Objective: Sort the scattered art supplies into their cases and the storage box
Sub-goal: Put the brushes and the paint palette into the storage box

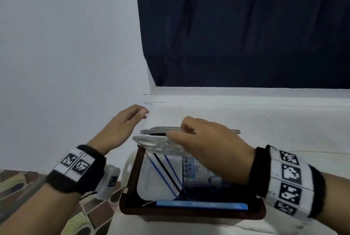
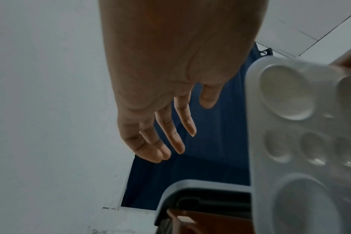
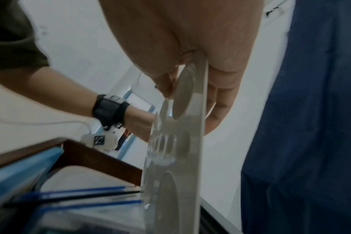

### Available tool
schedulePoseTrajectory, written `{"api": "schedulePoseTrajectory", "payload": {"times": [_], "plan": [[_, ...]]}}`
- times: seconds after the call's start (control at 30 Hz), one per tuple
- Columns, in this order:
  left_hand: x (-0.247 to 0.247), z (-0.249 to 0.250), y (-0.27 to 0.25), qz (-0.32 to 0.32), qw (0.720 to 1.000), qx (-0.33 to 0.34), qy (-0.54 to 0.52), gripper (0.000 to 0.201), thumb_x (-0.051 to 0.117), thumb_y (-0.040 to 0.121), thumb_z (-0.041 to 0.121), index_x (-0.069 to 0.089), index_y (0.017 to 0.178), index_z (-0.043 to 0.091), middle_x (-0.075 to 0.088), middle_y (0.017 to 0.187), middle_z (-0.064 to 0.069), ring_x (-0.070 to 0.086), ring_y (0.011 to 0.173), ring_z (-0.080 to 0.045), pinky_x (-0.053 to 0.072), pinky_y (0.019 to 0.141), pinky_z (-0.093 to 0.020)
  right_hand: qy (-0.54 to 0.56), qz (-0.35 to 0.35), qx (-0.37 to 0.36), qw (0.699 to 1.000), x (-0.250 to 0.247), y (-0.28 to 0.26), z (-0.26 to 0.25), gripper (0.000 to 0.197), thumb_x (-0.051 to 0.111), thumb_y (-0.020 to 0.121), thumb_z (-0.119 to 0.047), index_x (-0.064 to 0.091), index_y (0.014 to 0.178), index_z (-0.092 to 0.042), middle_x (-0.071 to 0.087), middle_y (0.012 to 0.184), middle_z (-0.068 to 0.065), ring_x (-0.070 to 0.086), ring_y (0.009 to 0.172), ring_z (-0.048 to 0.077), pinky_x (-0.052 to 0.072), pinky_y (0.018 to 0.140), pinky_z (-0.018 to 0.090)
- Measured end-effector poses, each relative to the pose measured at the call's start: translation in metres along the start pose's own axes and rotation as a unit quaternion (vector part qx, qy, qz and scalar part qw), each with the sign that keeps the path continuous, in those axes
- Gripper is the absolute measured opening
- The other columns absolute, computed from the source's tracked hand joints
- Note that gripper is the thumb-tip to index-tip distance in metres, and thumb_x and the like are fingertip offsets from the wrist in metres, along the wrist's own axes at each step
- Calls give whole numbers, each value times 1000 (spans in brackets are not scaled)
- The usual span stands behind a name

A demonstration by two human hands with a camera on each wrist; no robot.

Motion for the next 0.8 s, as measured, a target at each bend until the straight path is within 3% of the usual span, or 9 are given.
{"api": "schedulePoseTrajectory", "payload": {"times": [0.07,0.17,0.33,0.47,0.53,0.6,0.7,0.73,0.8], "plan": [[7,-6,13,-49,998,13,36,30,39,103,48,63,114,34,65,117,18,56,113,1,44,98,-30,-31,-32,-51,998,10,4,-8,48,65,86,-13,45,127,-27,46,92,1,40,66,17,32,51,29],[18,-14,26,-113,988,37,97,25,45,103,43,65,117,34,64,120,22,55,116,3,41,100,-25,-29,-65,-109,992,34,1,-15,51,61,85,-10,40,129,-26,51,99,8,52,75,26,47,56,36],[32,-18,30,-199,964,65,164,24,48,104,38,64,121,32,64,109,18,58,88,6,44,67,-8,-27,-155,-87,984,61,-12,-23,39,60,88,-23,48,124,-33,56,108,8,61,82,29,48,52,34],[34,-19,32,-180,965,81,170,18,51,103,34,65,115,30,66,103,15,60,88,1,43,66,-9,-1,-197,-100,975,83,-13,-20,41,58,92,-17,51,128,-34,54,122,9,59,104,33,54,75,45],[34,-18,31,-176,966,86,168,16,53,102,32,65,113,29,66,99,15,59,81,7,43,65,-8,35,-217,-95,971,85,-13,-21,43,52,95,-15,49,134,-33,51,132,9,53,120,33,51,87,49],[33,-18,29,-170,968,87,161,14,53,102,30,65,110,29,65,97,14,59,78,4,46,64,-11,60,-216,-80,971,80,-12,-21,39,47,100,-22,47,138,-32,48,139,7,48,128,29,49,94,49],[28,-17,21,-157,973,88,145,12,53,102,30,64,107,31,67,97,12,61,85,-12,53,74,-26,81,-202,-37,975,64,-12,-17,41,40,103,-34,41,144,-36,41,150,-1,45,132,24,48,97,44],[25,-15,17,-153,974,94,137,11,54,102,30,64,106,33,67,96,13,61,85,-11,53,76,-30,82,-174,-29,981,56,-13,-16,40,40,103,-37,43,143,-36,44,147,-3,49,127,23,49,95,43],[20,-9,3,-150,972,119,133,11,56,101,31,63,104,38,66,96,18,60,82,-5,50,76,-25,86,-93,-25,992,41,-15,-13,34,42,102,-37,53,134,-31,57,129,-3,58,108,23,53,82,43]]}}
Point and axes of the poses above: each hand's wrist, its own y-axis towards the middle knuckle, its own x-axis out of the palm, z = x × y, the point moved 3 cm from there along y, towards the middle knuckle
